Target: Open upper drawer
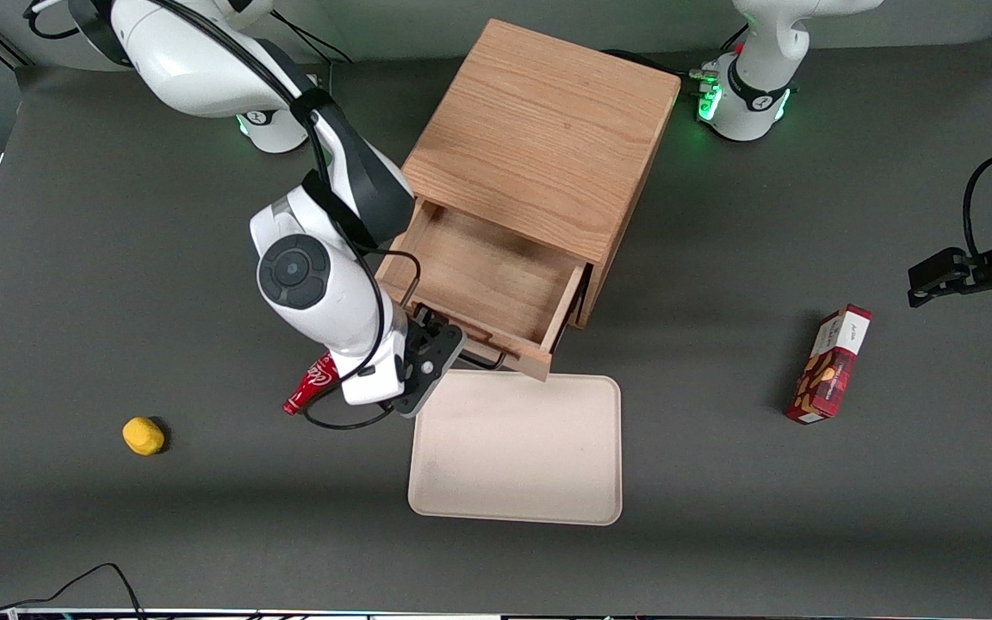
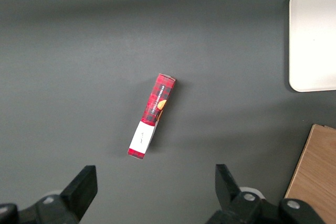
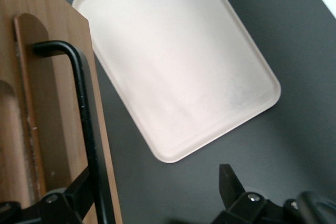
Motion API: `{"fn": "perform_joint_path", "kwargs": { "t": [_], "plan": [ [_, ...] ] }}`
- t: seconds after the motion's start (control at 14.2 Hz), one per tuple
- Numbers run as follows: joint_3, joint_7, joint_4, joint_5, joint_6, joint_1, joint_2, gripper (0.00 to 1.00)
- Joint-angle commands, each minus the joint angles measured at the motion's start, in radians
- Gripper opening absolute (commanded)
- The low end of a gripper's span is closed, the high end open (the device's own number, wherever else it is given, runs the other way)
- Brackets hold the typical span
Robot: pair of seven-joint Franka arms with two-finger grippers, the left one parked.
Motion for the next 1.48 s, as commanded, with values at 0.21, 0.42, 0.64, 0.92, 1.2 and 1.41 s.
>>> {"fn": "perform_joint_path", "kwargs": {
  "t": [0.21, 0.42, 0.64, 0.92, 1.2, 1.41],
  "plan": [
    [-0.069, -0.032, 0.128, -0.019, 0.032, 0.005, 0.092, 1.0],
    [-0.075, -0.041, 0.136, -0.016, 0.031, 0.002, 0.089, 1.0],
    [-0.063, -0.014, 0.134, 0.003, 0.023, 0.005, 0.074, 1.0],
    [-0.062, 0.077, 0.131, 0.133, -0.011, 0.005, 0.054, 1.0],
    [-0.06, 0.126, 0.137, 0.18, -0.086, 0.004, 0.049, 1.0],
    [-0.063, 0.149, 0.141, 0.239, -0.169, -0.022, -0.004, 1.0]
  ]
}}
